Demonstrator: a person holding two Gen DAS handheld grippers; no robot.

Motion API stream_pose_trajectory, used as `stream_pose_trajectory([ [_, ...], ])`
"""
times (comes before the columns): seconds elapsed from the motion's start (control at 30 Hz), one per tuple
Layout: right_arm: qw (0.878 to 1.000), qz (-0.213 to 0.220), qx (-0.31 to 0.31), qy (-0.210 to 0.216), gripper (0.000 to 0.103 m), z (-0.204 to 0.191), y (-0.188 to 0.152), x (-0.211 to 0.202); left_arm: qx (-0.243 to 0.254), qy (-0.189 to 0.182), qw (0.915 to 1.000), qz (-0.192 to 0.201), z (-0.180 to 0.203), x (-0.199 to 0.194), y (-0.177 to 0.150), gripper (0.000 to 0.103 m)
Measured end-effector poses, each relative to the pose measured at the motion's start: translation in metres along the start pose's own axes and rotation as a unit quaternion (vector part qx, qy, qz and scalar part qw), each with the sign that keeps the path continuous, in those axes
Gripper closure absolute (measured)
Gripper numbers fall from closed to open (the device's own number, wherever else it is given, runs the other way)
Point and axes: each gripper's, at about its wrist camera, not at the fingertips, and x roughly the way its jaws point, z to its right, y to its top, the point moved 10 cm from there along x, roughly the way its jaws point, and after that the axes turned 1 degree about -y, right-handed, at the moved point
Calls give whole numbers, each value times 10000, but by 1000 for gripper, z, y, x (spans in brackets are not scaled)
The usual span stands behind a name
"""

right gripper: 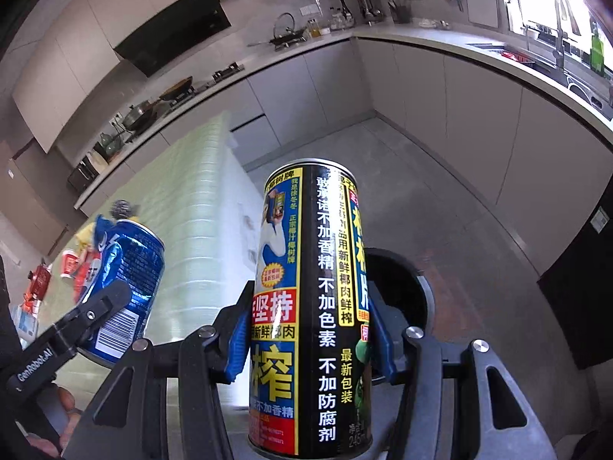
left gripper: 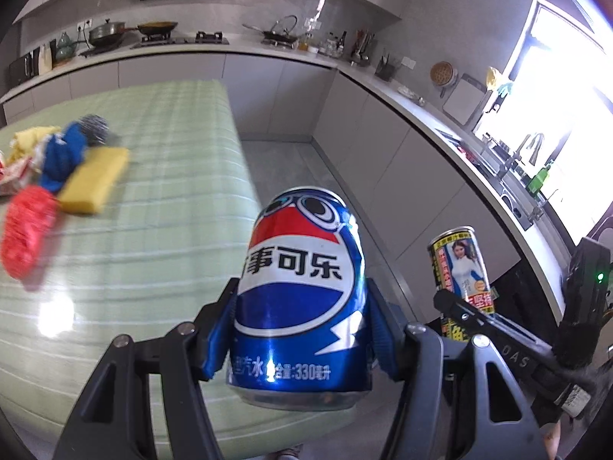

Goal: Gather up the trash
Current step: 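Carry both cans over the black bucket and open both tools to drop them, then move both tools back toward the red bag and yellow sponge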

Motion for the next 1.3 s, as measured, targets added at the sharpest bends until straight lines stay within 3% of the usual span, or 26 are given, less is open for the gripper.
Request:
stream_pose_trajectory([
  [0.3,9984,-569,-18,46,48,62,-16,55,-1,201,9989,-432,43,59,-24,41],
  [0.77,9902,-1373,-213,114,47,82,-39,138,-221,752,9909,-1096,43,110,-41,37],
  [0.83,9895,-1419,-266,57,34,79,-38,142,-242,759,9902,-1144,44,110,-38,36],
  [0.87,9898,-1392,-289,12,26,78,-38,141,-250,779,9903,-1126,43,108,-35,36],
  [1.13,9968,-781,-154,-94,25,68,1,108,-134,780,9956,-498,35,50,-6,35],
  [1.3,9991,-393,-162,14,25,34,23,74,-283,777,9962,-283,5,10,4,35],
])
